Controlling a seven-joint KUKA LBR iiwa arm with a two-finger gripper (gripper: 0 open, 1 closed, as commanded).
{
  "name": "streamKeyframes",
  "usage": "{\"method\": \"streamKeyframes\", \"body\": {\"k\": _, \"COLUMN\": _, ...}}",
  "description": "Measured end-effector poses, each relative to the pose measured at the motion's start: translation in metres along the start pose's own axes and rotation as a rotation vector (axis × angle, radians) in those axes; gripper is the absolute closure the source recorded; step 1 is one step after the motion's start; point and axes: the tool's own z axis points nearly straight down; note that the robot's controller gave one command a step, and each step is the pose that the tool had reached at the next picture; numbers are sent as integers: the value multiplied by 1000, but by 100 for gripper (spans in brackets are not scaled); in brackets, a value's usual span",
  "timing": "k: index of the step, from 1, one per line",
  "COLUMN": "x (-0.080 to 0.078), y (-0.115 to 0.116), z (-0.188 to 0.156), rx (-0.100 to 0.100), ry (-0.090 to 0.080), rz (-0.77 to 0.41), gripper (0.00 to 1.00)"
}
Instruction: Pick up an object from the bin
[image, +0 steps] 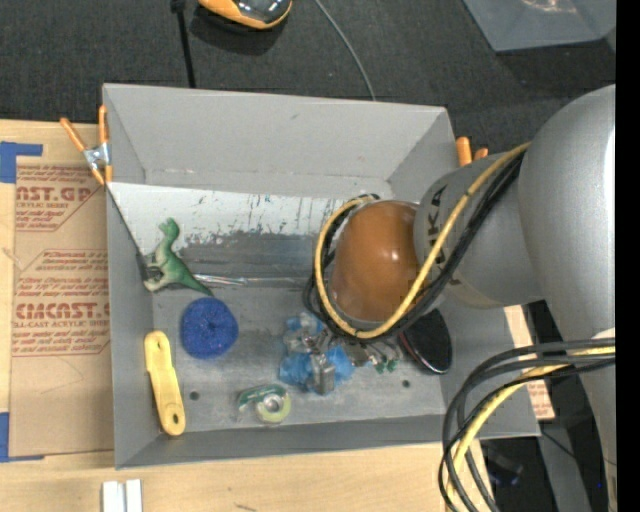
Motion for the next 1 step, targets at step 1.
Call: {"method": "streamKeyframes", "body": {"k": 1, "x": 0, "y": 1, "z": 0, "rx": 0, "ry": 1, "rz": -1, "gripper": 100}}
